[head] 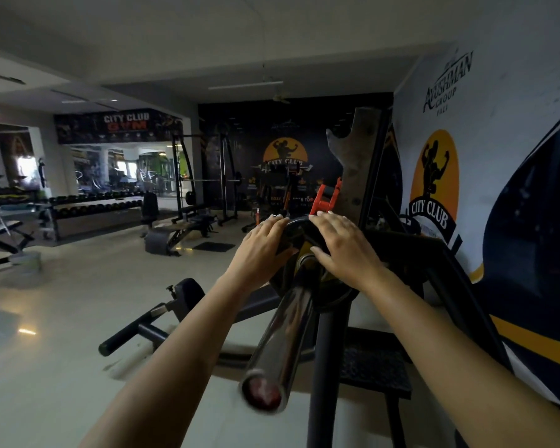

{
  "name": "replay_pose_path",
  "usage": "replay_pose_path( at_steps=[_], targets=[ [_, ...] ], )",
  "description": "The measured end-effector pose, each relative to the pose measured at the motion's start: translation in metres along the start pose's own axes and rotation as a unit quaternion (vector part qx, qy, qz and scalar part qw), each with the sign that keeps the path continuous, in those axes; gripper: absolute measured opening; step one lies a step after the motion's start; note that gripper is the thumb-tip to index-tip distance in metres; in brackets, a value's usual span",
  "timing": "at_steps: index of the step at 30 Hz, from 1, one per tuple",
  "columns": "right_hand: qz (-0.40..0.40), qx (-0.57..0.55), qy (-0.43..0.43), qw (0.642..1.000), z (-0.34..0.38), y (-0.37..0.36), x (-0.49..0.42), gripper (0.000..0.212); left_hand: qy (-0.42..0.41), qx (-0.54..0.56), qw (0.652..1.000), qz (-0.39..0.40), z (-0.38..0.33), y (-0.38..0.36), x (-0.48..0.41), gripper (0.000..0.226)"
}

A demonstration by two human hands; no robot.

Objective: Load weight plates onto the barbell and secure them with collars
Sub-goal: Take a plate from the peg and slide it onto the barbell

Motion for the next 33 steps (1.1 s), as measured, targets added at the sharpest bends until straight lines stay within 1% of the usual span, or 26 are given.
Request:
replay_pose_path(
  at_steps=[9, 13, 17, 21, 25, 28, 33],
  targets=[
    [-0.057, 0.014, 0.009, 0.998, 0.097, 0.088, 0.091, 0.051, -0.038, -0.022, 0.999, -0.016, -0.059, 0.104, 0.113, 0.062],
    [-0.051, 0.013, 0.0, 0.999, 0.129, 0.11, 0.136, 0.048, -0.042, -0.001, 0.999, -0.003, -0.083, 0.125, 0.164, 0.063],
    [-0.05, 0.02, -0.021, 0.998, 0.139, 0.123, 0.176, 0.048, -0.054, 0.017, 0.998, 0.013, -0.11, 0.131, 0.195, 0.063],
    [-0.03, 0.021, -0.046, 0.998, 0.128, 0.13, 0.212, 0.047, -0.056, 0.044, 0.997, 0.022, -0.139, 0.122, 0.211, 0.061],
    [-0.016, 0.036, -0.074, 0.996, 0.1, 0.131, 0.243, 0.048, -0.073, 0.064, 0.994, 0.047, -0.17, 0.088, 0.211, 0.06],
    [-0.004, 0.051, -0.099, 0.994, 0.066, 0.129, 0.266, 0.049, -0.081, 0.08, 0.99, 0.077, -0.196, 0.05, 0.203, 0.06],
    [0.025, 0.067, -0.148, 0.986, -0.011, 0.111, 0.302, 0.049, -0.106, 0.065, 0.986, 0.112, -0.235, -0.028, 0.184, 0.059]
  ],
)
Point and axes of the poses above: each hand's wrist, its own x-axis away from the middle knuckle, its own y-axis out of the back of the hand, z = x × y, the point moved 9 cm from there along -x, towards the middle knuckle, and after that the axes turned 1 degree about -y, right-handed, at the moved point
